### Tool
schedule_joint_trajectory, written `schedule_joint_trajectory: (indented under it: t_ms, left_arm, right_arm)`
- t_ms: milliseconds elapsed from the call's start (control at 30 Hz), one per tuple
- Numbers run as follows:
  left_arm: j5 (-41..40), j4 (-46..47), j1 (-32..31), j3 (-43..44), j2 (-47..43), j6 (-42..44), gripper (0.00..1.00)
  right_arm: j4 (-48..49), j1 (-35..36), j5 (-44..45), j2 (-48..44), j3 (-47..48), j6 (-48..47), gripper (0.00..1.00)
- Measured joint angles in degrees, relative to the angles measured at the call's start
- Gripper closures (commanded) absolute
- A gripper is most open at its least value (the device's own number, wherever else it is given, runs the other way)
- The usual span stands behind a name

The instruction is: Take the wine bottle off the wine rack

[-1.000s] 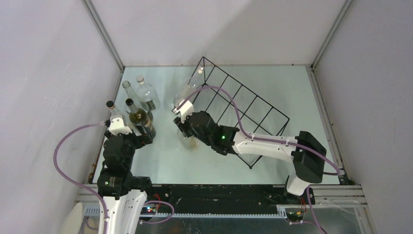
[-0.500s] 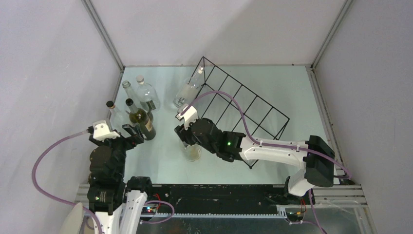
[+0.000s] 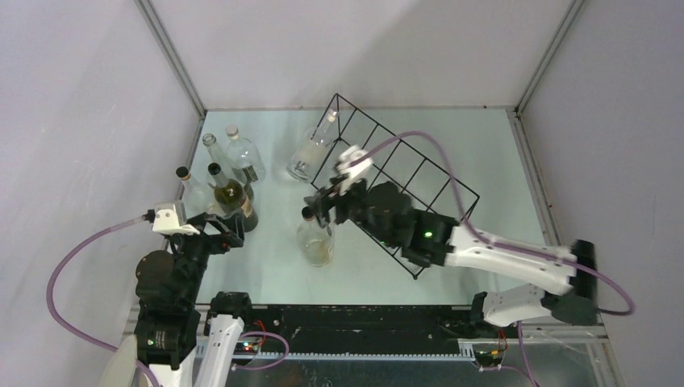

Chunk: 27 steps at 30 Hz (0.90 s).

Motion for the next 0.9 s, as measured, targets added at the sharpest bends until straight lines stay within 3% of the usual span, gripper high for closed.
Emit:
schedule_joint_trajectory:
  t_ms: [233, 433, 567, 767, 900]
  left_arm:
    - [8.44, 4.35, -0.07, -1.38, 0.13, -3.82, 0.01]
    - [10.21, 10.45, -2.43, -3.52, 2.6, -6.75, 0.0]
    - [3.93, 13.31, -15.17, -3.98, 5.9, -7.15, 0.0]
    - [-15.56, 17.75, -41.05, -4.22, 14.4, -6.45, 0.0]
    - [-21.7, 19.98, -47.21, -6.54, 17.75, -6.69, 0.03]
  right_arm:
    - [-3.48, -2.21, 7.34, -15.23, 0.04, 3.06, 0.26]
    - [-8.26, -4.5, 11.45, -19.89, -2.36, 6.29, 0.27]
    - [-12.0, -6.91, 12.07, -20.28, -4.09, 8.41, 0.27]
    - [-15.17, -7.74, 12.66, -20.74, -4.26, 10.27, 0.27]
    - [-17.44, -7.78, 12.94, -21.88, -4.31, 11.15, 0.27]
